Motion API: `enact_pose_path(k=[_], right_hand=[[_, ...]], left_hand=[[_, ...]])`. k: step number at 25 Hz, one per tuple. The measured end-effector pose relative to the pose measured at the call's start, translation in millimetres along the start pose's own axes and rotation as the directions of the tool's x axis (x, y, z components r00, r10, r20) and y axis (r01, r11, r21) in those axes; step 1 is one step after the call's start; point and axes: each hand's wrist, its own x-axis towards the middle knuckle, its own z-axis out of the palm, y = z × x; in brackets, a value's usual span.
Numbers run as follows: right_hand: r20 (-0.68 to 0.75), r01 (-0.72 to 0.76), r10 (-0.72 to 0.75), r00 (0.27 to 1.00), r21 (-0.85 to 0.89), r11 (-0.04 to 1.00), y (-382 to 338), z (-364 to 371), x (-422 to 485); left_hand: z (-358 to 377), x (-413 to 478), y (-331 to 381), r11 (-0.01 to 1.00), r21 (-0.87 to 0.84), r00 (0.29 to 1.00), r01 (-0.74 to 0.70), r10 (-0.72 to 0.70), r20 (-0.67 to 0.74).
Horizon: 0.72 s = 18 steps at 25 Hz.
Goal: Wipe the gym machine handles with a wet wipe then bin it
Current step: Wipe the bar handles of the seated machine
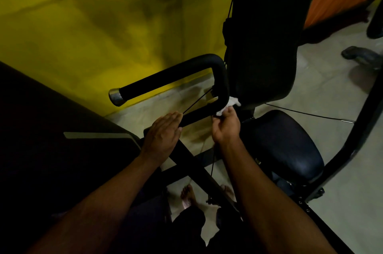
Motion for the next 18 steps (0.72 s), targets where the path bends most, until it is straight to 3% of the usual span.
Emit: enact_pose_path(k=[3,5,6,7,8,9,10,12,14,18], right_hand=[[-0.04,0.09,-0.094,0.995,-0.085,0.992,-5.1,-0.5,0.0],[-0.062,0.244,-0.282,0.958,-0.344,0.907,-6.5,-0.7,-1.5],[-0.004,0.362,-0.431,0.902,-0.537,0.762,-5.5,-3.7,-1.1],[0.145,0.488,-0.57,0.809,-0.705,0.514,-3.2,-9.4,-1.4],[0.361,0.587,-0.635,0.683,-0.788,0.183,2.1,-17.9,-0.5],[0.579,0.622,-0.597,0.555,-0.765,-0.164,8.8,-26.9,0.8],[0.732,0.599,-0.497,0.466,-0.674,-0.432,11.2,-34.6,4.1],[0.892,0.546,-0.295,0.342,-0.444,-0.71,-0.6,-39.9,16.7],[0.953,0.482,-0.113,0.282,-0.242,-0.842,-14.1,-37.4,19.6],[0.931,0.478,0.048,0.361,-0.141,-0.867,-13.7,-17.6,16.9]], left_hand=[[3.7,2.9,2.0,1.0,0.01,1.0,-0.016,0.016,-0.015],[5.0,4.9,4.0,0.999,0.022,0.999,-0.032,0.033,-0.017],[5.4,6.3,4.6,0.999,0.014,0.999,-0.029,0.029,-0.017],[5.3,6.9,4.7,1.0,0.005,1.0,-0.021,0.021,-0.016],[5.8,6.4,4.2,1.0,0.001,1.0,-0.012,0.012,-0.012],[6.2,6.2,3.4,1.0,0.005,1.0,-0.012,0.012,-0.012],[6.2,6.5,3.4,1.0,0.005,1.0,-0.013,0.013,-0.01],[6.3,7.2,3.9,1.0,-0.008,1.0,-0.009,0.009,-0.008],[7.0,5.0,4.8,1.0,-0.014,1.0,-0.005,0.005,-0.007],[7.5,6.4,6.3,1.0,-0.005,1.0,0.003,-0.003,-0.008]])
